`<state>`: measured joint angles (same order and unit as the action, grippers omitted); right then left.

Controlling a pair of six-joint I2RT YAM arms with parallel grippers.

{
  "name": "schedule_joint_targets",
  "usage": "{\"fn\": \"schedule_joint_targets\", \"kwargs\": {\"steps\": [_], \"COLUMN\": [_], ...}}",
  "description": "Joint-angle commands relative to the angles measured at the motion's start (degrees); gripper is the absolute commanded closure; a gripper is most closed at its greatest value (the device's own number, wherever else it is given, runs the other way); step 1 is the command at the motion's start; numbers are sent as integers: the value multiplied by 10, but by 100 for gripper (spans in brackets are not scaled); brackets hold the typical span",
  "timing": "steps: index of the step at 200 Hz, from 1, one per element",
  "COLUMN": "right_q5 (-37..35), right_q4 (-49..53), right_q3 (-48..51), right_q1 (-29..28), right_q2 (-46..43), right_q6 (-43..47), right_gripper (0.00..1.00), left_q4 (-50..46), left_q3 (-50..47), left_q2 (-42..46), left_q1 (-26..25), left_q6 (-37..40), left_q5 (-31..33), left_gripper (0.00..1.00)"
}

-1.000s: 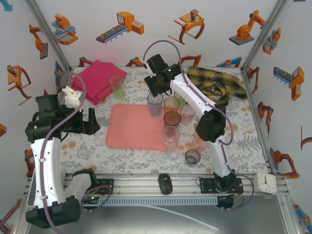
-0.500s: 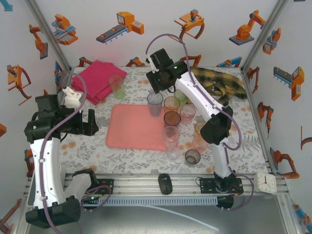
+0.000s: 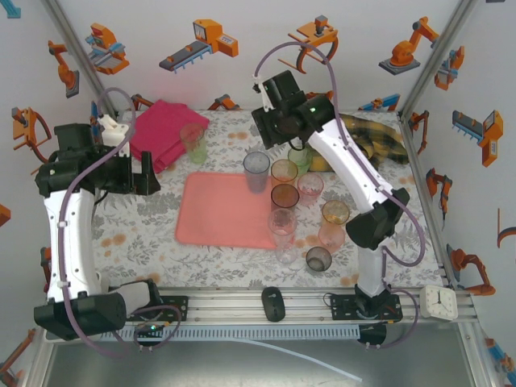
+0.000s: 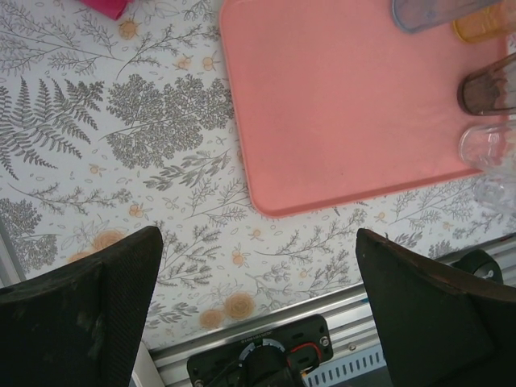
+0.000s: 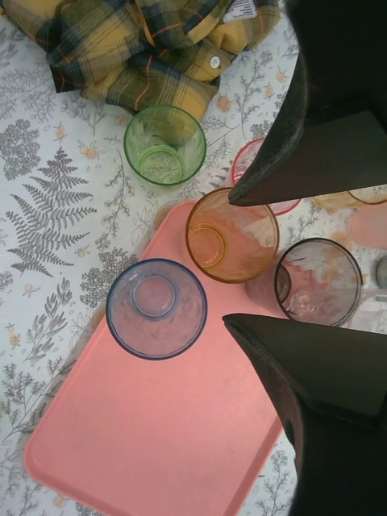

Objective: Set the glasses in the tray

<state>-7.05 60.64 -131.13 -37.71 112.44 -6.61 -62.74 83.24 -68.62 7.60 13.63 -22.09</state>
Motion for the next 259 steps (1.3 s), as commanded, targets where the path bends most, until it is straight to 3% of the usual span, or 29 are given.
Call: {"fn": "schedule_joint_targets", "kwargs": {"steps": [1,93,122,171,205,259], "right_q5": [-8,51,41,-14,-39,-67], "right_q4": [19,-71,-73,-58,-34,-49], "right_q3": [-6,-23,-6,105,178,331], "right_q1": [2,1,0,0,-1,-1], "right_q2": [-16,14,3,-98,-174,-311], "right_q6": [-18,-83,-86,-90,-101,-148], "right_gripper": [47,48,49,48,49,49], "left_q4": [21,92,130,137,114,99], "left_q3": [27,102,137,277,375,489], "left_q2": [-22,-158,-214,-380,-479,-578], "left_q1": [-6,-56,-70,-104,-121,-149], "left_q6": [-28,-96,-109,-98,-83,-83], "left_q5": [-4,57,67,102,98,151], "left_gripper": [3,3,1,9,23,25]}}
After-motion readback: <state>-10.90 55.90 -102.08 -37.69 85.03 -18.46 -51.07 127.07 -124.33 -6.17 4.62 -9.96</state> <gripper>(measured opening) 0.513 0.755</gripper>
